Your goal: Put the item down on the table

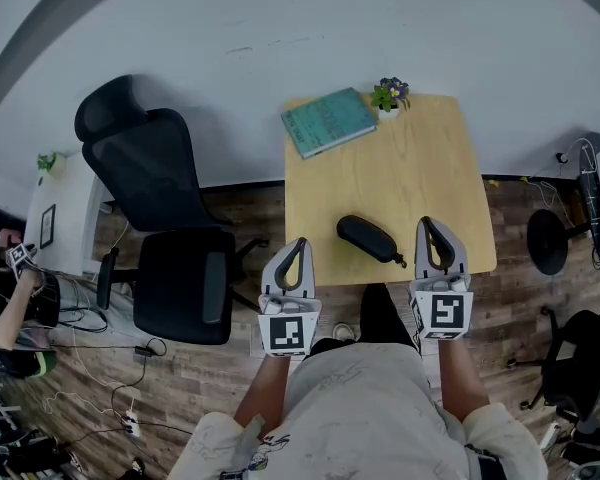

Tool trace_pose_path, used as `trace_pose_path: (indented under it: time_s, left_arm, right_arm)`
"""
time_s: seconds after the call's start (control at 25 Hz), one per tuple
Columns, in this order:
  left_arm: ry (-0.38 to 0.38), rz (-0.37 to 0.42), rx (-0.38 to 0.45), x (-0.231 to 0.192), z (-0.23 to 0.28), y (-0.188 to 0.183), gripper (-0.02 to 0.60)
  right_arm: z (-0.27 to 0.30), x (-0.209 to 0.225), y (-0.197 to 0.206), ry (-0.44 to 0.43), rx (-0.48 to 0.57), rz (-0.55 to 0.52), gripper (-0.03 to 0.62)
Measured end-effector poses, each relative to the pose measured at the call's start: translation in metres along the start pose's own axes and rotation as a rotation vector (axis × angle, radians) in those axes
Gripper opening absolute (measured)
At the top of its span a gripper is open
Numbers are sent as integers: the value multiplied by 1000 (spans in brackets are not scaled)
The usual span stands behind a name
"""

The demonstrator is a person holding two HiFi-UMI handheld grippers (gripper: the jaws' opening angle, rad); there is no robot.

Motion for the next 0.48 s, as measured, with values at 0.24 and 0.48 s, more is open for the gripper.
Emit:
trace_pose_path:
  time_s: [0.24, 0.48]
  left_arm:
    - [-6, 3, 4, -2, -1, 0, 6]
    - [-8, 4, 1, -4, -2, 1, 6]
  right_arm:
    - [4, -5, -1, -20, -15, 14, 20]
    - [7, -7, 1, -24, -27, 6, 20]
Point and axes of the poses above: the fingertips, and each gripper's own axes: z forward along the fingers, x to its right, y out of its underside, the point moved 2 cm from there along -z, backward along the fingers, and after that the axes turned 14 degrees about z, right-handed, at the moved point
